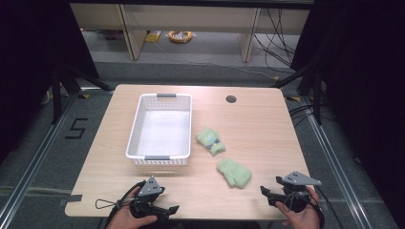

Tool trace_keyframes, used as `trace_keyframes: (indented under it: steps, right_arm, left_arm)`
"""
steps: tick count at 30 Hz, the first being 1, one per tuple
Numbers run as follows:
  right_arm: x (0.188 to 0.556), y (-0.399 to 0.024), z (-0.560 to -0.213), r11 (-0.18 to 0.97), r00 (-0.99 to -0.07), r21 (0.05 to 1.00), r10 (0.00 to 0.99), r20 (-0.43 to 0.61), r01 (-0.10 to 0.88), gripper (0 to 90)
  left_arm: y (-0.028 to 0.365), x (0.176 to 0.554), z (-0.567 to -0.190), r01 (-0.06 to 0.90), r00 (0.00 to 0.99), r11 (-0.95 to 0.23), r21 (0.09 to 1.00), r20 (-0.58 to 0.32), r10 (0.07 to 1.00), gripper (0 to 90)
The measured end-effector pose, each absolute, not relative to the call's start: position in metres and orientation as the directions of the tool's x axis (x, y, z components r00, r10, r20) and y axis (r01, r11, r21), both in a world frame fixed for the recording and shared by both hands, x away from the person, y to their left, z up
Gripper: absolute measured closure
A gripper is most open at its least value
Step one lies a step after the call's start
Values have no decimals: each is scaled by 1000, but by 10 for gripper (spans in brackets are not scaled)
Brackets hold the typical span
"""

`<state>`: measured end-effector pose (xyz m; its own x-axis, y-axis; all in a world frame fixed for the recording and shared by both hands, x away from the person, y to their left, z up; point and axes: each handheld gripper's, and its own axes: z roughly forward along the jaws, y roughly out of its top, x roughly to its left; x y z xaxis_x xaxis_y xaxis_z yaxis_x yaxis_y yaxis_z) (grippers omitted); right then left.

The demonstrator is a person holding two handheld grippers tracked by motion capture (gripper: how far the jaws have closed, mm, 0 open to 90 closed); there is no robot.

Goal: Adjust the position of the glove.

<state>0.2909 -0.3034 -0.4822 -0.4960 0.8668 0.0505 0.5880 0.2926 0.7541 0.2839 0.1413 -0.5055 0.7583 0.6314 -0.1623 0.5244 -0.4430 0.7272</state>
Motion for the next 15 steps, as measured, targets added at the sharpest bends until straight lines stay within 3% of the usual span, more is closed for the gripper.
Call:
trace_keyframes:
  steps: [13, 15]
  right_arm:
    - [292, -299, -479, 270, -518, 763, 850, 98, 588, 302]
    - [293, -297, -480, 253, -514, 760, 849, 121, 599, 302]
  left_arm:
    - [138, 287, -505, 523, 759, -426, 738, -176, 627, 157]
    - [133, 287, -505, 533, 745, -382, 755, -204, 636, 157]
